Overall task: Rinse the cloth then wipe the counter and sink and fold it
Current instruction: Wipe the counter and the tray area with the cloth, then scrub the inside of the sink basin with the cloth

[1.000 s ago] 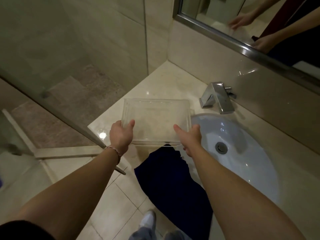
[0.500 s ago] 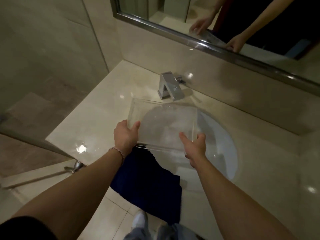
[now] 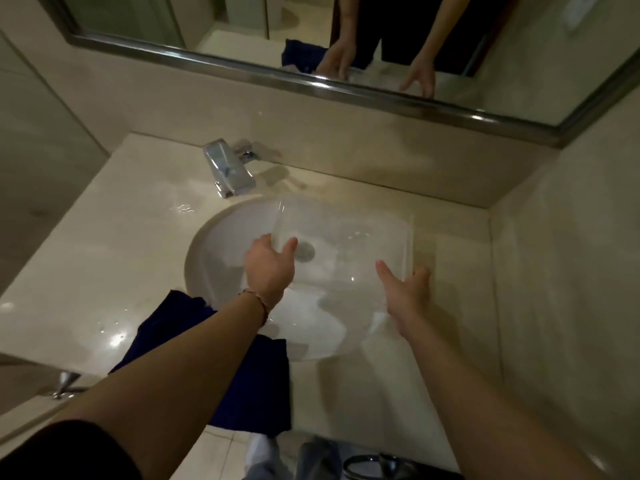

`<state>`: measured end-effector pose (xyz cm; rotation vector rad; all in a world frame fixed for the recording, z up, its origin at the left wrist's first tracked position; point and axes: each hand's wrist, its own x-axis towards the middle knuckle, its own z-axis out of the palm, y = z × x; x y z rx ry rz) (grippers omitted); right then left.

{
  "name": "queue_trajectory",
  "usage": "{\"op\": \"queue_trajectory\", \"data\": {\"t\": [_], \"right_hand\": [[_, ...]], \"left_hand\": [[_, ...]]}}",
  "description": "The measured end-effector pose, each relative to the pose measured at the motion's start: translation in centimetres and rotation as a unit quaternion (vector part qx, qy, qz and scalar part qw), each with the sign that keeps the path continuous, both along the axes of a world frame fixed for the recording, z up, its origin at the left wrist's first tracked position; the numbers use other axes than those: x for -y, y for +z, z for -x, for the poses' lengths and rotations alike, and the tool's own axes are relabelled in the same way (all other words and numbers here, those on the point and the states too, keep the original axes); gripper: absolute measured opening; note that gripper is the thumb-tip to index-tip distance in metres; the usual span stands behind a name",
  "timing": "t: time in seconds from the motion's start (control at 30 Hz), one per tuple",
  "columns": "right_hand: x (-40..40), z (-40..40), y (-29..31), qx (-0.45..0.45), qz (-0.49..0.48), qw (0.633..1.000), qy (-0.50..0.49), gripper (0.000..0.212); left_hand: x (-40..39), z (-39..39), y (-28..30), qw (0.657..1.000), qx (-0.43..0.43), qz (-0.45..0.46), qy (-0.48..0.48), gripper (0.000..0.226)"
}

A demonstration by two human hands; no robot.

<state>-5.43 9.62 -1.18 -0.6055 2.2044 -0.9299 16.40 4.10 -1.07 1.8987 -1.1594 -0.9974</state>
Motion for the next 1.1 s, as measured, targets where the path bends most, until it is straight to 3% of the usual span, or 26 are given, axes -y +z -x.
{"op": "queue_trajectory", "data": {"t": [0.1,0.3,0.43,0.63,0.93,1.1], "right_hand": [[-0.7,3.5,0.5,-0.005,-0.005,0.999,-0.039,0.079],[-1.2,8.9,0.8,-0.016,-0.011,0.997,-0.075,0.088],[-0.7,11.6,0.7,-0.022,-0.015,0.996,-0.091,0.098],[0.7,14.7,0.3,-0.084,-0.029,0.991,-0.1,0.079],[3.4,15.5,-0.8,-0.12,-0.037,0.99,-0.066,0.082],[4.2,15.1,-0.3,-0.202,-0.126,0.971,-0.009,0.084]], "left_hand": [[0.8,4.0,0.0,0.999,0.016,-0.003,-0.038,0.059],[1.0,10.5,0.4,0.997,0.015,-0.023,-0.066,0.039],[1.8,13.8,-0.1,0.996,0.023,-0.037,-0.083,0.039],[3.7,17.2,-1.0,0.991,0.059,-0.034,-0.113,0.053],[6.2,18.4,-2.1,0.991,0.069,-0.031,-0.107,0.053],[6.0,19.6,-2.1,0.995,0.04,-0.037,-0.087,0.057]]}}
